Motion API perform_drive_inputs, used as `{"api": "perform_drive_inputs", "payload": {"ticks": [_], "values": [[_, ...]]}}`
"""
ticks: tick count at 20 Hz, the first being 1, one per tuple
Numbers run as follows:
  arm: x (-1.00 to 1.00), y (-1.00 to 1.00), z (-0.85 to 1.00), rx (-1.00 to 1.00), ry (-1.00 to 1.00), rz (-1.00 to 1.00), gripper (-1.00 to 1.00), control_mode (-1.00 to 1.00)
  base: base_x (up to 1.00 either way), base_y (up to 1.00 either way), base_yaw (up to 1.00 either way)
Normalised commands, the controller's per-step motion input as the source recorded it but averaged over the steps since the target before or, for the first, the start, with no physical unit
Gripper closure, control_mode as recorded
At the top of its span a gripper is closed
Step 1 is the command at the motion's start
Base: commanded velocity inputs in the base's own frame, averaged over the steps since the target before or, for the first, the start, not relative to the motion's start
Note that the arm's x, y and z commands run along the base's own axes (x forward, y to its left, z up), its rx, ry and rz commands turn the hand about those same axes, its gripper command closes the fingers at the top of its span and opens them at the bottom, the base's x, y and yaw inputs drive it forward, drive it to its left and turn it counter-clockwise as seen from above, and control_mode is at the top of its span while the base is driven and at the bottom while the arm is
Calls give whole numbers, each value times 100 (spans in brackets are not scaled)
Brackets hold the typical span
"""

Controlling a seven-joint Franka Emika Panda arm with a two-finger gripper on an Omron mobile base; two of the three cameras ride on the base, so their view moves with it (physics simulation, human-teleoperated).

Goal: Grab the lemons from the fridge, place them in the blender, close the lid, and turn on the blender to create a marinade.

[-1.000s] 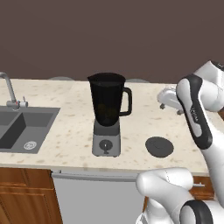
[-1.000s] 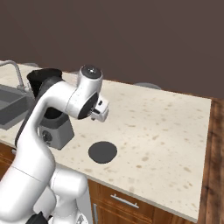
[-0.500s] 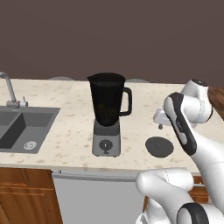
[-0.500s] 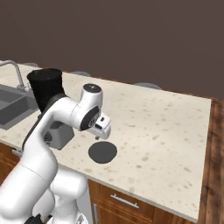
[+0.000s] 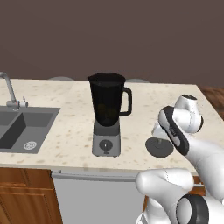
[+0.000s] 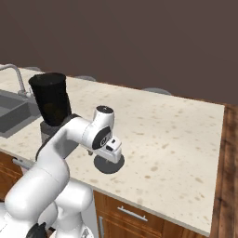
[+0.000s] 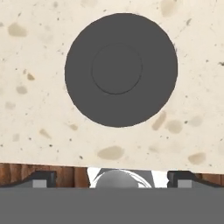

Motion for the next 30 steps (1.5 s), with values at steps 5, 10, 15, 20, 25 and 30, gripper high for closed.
{"api": "perform_drive_inputs", "payload": {"ticks": [5,10,15,20,25,30], "values": [[40,0,-46,-4,6,0,-100,-100,0,0,0],[37,-2,-35,-1,0,0,-100,-100,0,0,0],[36,-6,-25,0,0,0,-100,-100,0,0,0],[27,-9,-29,0,0,0,-100,-100,0,0,0],[18,-11,-37,0,0,0,-100,-100,0,0,0],[26,0,-23,0,0,0,-100,-100,0,0,0]]}}
